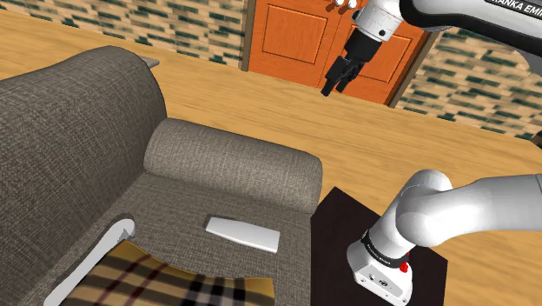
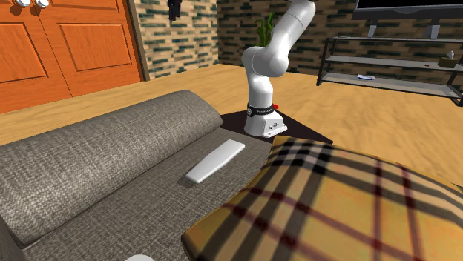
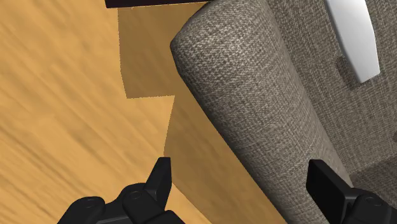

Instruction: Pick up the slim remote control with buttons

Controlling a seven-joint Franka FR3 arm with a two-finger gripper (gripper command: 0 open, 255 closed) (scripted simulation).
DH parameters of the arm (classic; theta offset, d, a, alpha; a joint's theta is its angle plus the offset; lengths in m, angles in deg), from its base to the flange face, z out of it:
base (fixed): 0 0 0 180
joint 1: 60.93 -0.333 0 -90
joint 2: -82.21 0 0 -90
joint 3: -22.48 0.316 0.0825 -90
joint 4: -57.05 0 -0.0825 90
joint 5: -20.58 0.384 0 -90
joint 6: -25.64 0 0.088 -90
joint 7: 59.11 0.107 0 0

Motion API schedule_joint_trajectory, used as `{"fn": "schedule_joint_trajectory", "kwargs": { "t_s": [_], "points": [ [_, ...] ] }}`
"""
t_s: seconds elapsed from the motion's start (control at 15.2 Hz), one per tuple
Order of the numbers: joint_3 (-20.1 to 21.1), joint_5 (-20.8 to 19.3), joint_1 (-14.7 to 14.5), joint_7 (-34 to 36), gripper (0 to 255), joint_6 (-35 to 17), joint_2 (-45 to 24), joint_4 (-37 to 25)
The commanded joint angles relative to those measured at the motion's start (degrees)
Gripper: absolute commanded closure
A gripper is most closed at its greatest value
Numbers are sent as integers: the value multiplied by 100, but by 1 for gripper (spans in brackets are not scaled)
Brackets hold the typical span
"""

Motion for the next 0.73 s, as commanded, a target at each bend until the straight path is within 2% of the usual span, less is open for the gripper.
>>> {"fn": "schedule_joint_trajectory", "kwargs": {
  "t_s": [0.0,0.66],
  "points": [
    [0,0,0,0,0,0,0,0],
    [776,294,-567,129,0,-1107,-496,904]
  ]
}}
